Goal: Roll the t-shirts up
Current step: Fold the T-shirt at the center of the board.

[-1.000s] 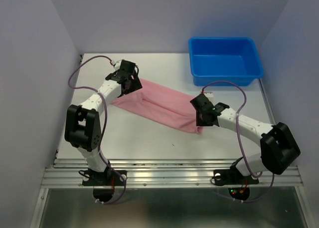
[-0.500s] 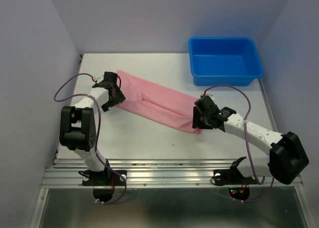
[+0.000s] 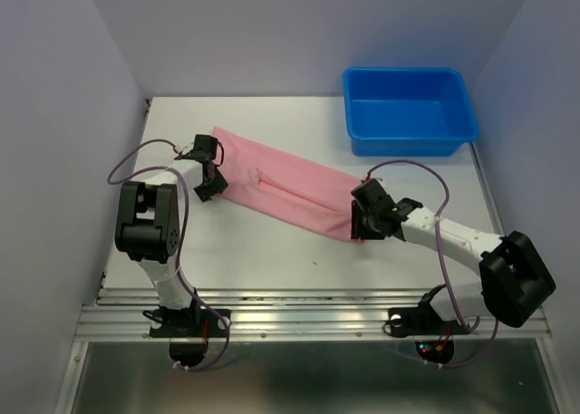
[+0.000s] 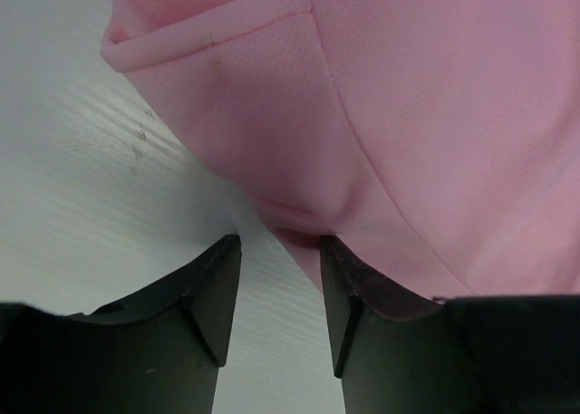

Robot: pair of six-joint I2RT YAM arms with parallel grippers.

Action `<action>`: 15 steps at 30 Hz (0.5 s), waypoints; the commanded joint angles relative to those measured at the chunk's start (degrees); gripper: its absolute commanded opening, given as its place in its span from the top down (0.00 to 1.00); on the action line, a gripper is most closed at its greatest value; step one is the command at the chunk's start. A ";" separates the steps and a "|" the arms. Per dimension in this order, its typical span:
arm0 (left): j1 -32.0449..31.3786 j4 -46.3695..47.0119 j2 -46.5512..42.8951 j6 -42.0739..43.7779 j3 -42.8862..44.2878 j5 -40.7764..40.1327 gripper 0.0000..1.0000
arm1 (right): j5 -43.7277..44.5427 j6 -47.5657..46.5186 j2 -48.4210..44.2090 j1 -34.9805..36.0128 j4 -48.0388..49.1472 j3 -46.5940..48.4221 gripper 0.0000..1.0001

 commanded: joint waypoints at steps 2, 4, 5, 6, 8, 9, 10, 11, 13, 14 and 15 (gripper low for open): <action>-0.14 0.57 1.77 -1.17 2.67 -1.49 0.55 | 1.23 -1.26 1.86 0.16 3.79 -0.70 0.55; -0.14 0.57 2.22 -1.09 2.93 -1.67 0.65 | 1.67 -1.52 2.74 0.16 4.40 -0.53 0.61; -0.14 0.57 2.30 -1.00 3.20 -1.93 0.73 | 2.02 -1.61 3.53 0.16 4.67 -0.26 0.69; -0.14 0.48 2.30 -1.08 3.29 -2.02 0.79 | 2.38 -1.52 3.80 0.16 4.58 -0.09 0.73; -0.14 0.13 2.39 -0.91 3.81 -2.37 0.94 | 2.91 -1.52 3.80 0.16 4.67 0.18 0.86; -0.14 -0.13 2.48 -0.91 3.99 -2.46 1.00 | 2.82 -1.52 3.45 0.16 4.67 0.27 0.91; -0.14 -0.31 2.48 -0.82 4.25 -2.72 1.00 | 2.73 -1.61 3.10 0.16 4.67 0.27 0.95; -0.14 -0.39 2.57 -0.82 4.69 -2.81 1.00 | 2.56 -1.70 2.75 0.16 4.67 0.18 0.98; -0.14 -0.83 2.48 -0.82 5.04 -3.07 1.00 | 2.12 -1.79 1.34 0.16 4.49 -0.17 0.99; -0.14 -1.10 2.39 -0.82 5.31 -3.51 1.00 | 1.51 -1.79 0.90 0.16 4.32 -0.35 0.99; -0.14 -1.10 2.30 -0.82 5.40 -3.77 1.00 | 1.07 -1.87 0.29 0.16 4.23 -0.52 0.99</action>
